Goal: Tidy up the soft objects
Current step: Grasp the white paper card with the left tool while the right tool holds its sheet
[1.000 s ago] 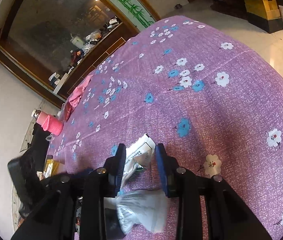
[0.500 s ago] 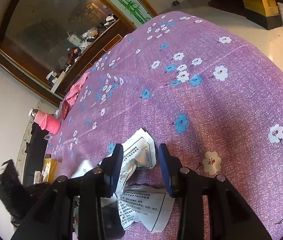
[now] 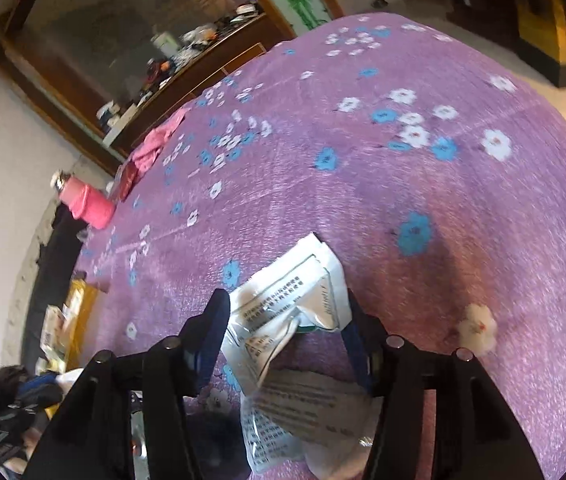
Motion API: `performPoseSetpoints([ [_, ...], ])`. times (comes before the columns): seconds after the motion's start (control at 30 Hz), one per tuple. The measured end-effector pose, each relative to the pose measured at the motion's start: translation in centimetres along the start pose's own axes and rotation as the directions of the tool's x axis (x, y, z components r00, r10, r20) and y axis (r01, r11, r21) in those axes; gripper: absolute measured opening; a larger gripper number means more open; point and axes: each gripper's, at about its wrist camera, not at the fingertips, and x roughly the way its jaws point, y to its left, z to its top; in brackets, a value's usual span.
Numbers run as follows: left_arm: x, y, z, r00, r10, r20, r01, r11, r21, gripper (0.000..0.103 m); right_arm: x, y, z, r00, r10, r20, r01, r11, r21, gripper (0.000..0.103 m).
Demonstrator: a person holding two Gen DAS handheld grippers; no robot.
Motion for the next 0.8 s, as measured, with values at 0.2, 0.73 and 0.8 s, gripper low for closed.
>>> performPoseSetpoints([
  [0.2,0.6,-0.5,-1.6,0.999,-0.001,-0.037,0.0,1.0,-0.014,0.002,-0.2,1.1,-0.4,0.999,0.017,0.031,-0.016,0.998,-0.053,0.028],
  [0.73,2.6,-0.2,-2.3,1.0,0.02,0.008,-0.02,0.998,-0.066,0.003,-1.2,-0.1,-0.2,0.997,0.012,0.081,-0.012,1.0,-0.005,0.028],
  [0.8,0.8,0.1,-2.7,0.999,0.014,0.043,-0.01,0.996,-0.092,0.003,-1.5,-0.5,-0.1,0.995,0.009,0.096,-0.01,1.0,0.01,0.028],
])
